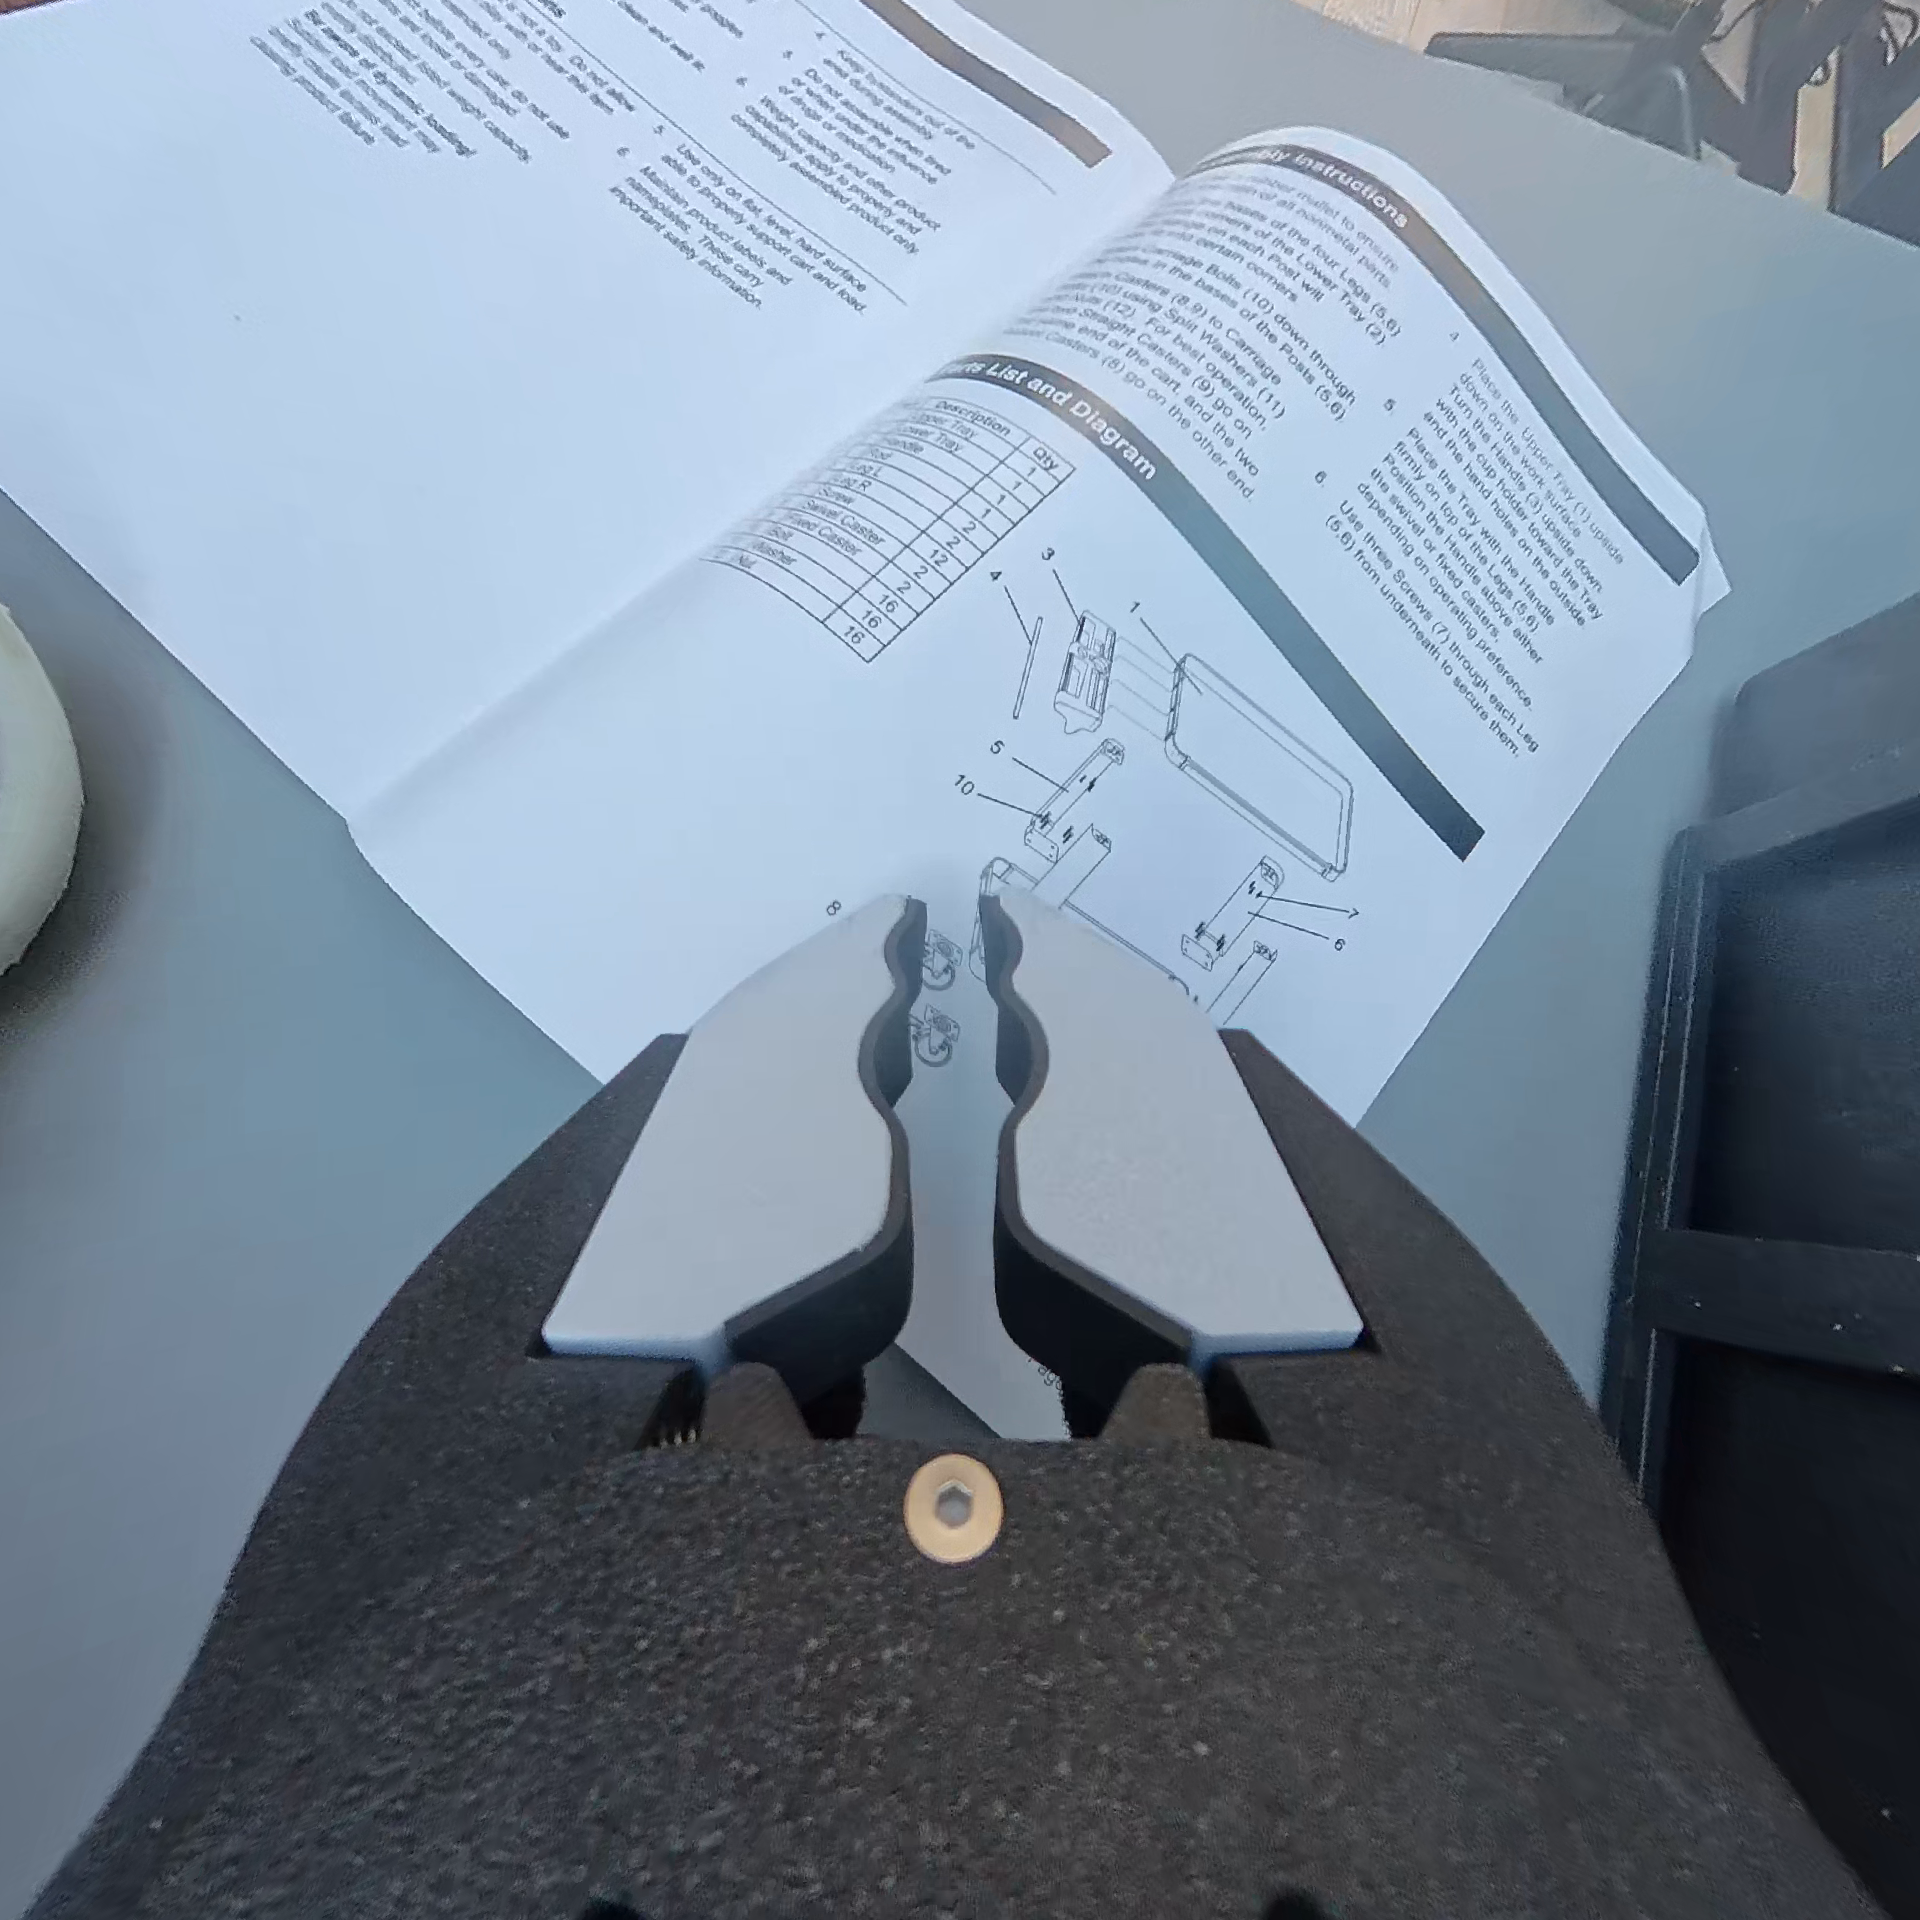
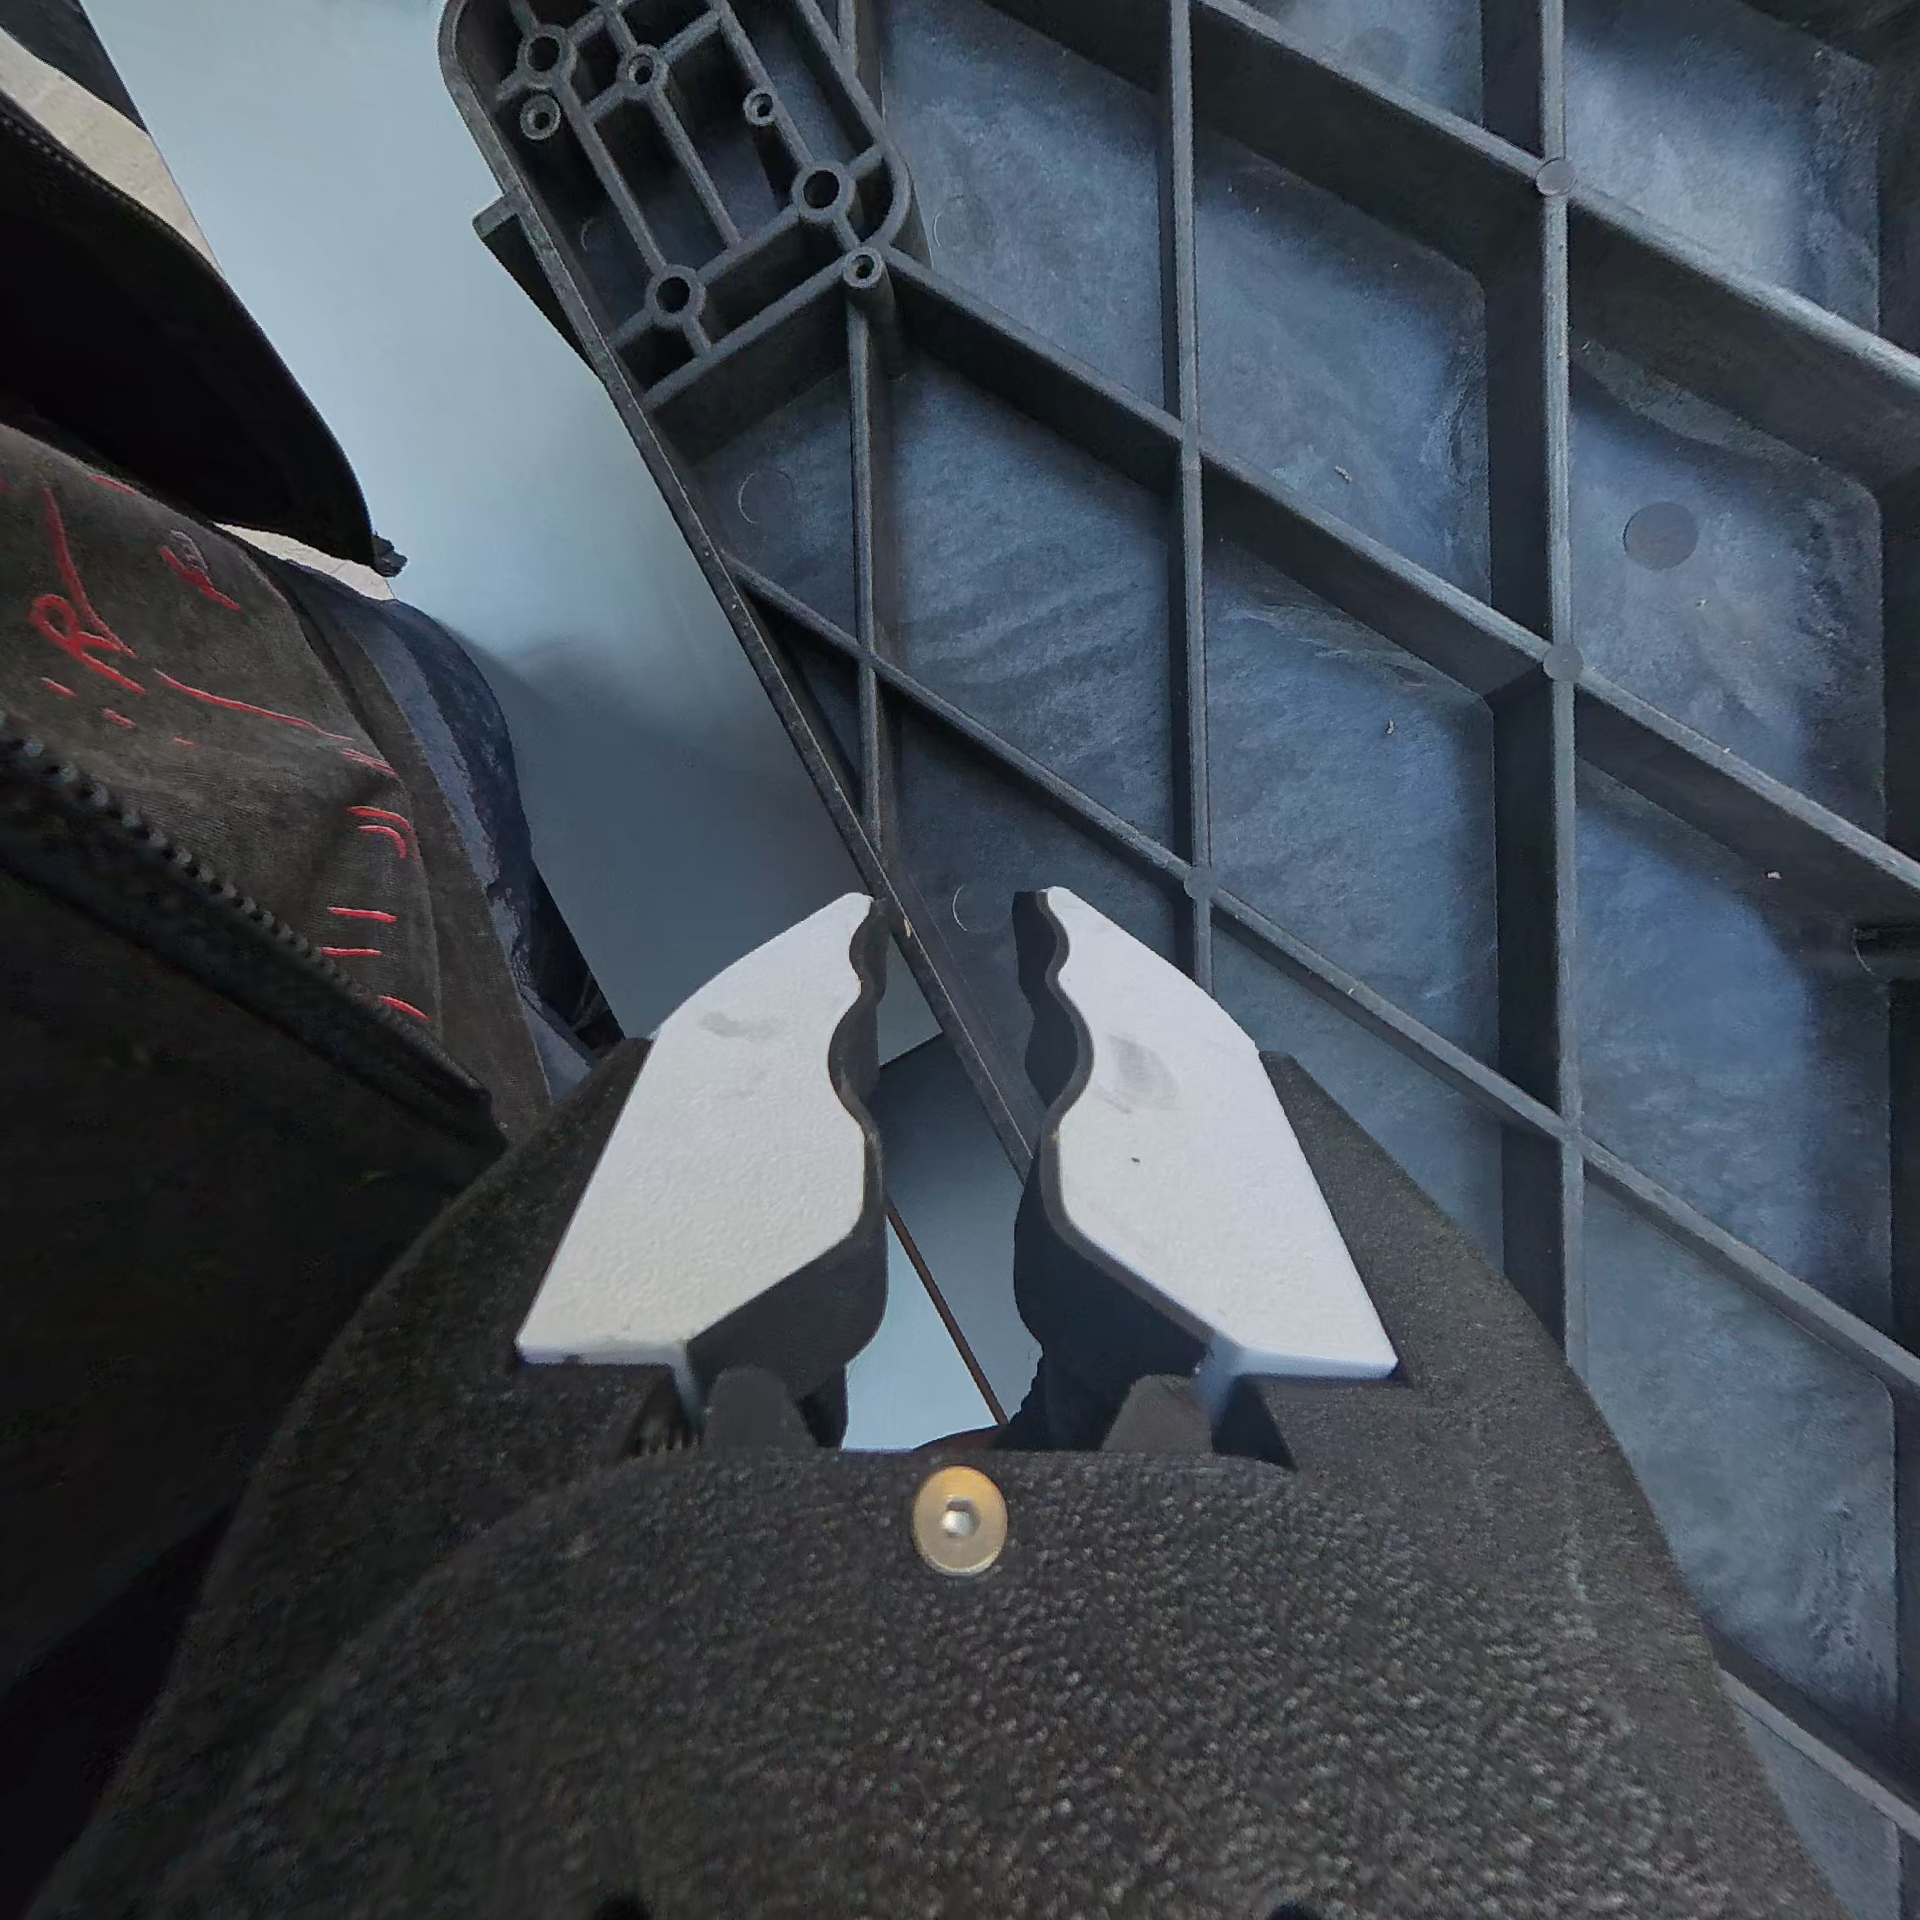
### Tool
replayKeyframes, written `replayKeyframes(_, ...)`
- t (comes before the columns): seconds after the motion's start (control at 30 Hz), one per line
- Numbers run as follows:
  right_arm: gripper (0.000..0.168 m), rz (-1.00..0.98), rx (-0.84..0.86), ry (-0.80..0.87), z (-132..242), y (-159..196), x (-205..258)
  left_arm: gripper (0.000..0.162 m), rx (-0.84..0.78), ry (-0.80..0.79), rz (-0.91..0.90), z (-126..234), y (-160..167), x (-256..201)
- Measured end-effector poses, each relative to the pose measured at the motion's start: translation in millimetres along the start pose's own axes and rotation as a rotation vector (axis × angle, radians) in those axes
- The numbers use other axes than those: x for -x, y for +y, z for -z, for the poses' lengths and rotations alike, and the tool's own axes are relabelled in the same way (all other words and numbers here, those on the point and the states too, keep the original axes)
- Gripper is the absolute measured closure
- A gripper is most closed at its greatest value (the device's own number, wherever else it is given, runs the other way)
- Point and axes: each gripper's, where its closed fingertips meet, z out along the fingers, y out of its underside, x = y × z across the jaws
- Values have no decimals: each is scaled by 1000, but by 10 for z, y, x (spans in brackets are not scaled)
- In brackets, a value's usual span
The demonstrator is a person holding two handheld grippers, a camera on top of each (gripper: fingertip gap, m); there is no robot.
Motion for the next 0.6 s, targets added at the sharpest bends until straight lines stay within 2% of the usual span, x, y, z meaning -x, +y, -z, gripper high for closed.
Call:
replayKeyframes(0.27, 144, -1, 2, 0, -8, -12, -7, 151, -22, -21, 22, -136, -228, 90)
replayKeyframes(0.6, 144, -1, 6, -3, -23, -24, -10, 151, -24, -23, 40, -154, -208, 89)
